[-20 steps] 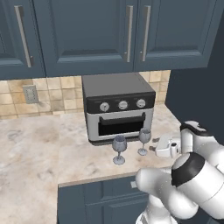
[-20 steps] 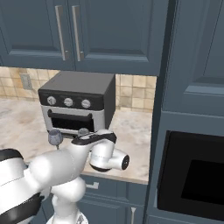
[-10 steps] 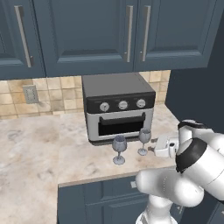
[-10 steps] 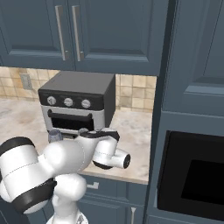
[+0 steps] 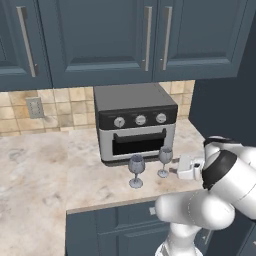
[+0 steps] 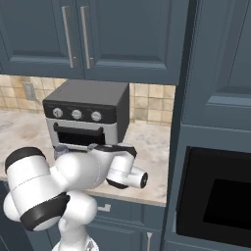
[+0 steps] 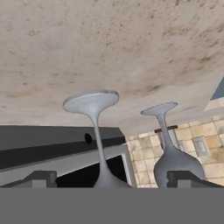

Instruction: Retrieve the wine glasses from the counter and place one next to each plate.

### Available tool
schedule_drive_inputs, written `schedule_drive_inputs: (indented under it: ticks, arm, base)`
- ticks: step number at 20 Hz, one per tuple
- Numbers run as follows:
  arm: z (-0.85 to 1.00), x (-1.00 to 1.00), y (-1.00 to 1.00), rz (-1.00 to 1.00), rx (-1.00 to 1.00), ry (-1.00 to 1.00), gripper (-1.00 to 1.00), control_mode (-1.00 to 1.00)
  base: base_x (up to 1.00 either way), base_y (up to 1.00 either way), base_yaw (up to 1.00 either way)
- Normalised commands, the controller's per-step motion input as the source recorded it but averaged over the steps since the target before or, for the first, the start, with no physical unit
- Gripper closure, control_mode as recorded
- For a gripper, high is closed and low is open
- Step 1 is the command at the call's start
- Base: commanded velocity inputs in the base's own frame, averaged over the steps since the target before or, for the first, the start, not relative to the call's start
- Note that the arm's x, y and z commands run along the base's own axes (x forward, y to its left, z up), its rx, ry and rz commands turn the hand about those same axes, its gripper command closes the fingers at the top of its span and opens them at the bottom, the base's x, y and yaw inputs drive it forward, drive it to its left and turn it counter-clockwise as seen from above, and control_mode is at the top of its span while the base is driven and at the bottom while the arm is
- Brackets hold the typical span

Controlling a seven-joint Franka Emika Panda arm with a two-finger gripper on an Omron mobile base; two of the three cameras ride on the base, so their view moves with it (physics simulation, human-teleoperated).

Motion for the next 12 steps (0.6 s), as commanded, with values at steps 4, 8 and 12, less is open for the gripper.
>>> schedule_drive_inputs:
  ticks: [4, 8, 12]
  arm:
    - [0.00, 0.00, 0.21, 0.00, -0.01, -0.01, -1.00, -1.00]
    - [0.00, 0.00, 0.22, 0.00, 0.00, 0.00, -1.00, -1.00]
    - [0.00, 0.00, 0.15, 0.00, 0.00, 0.00, -1.00, -1.00]
  base:
    - [0.00, 0.00, 0.00]
    - [0.00, 0.00, 0.00]
    - [0.00, 0.00, 0.00]
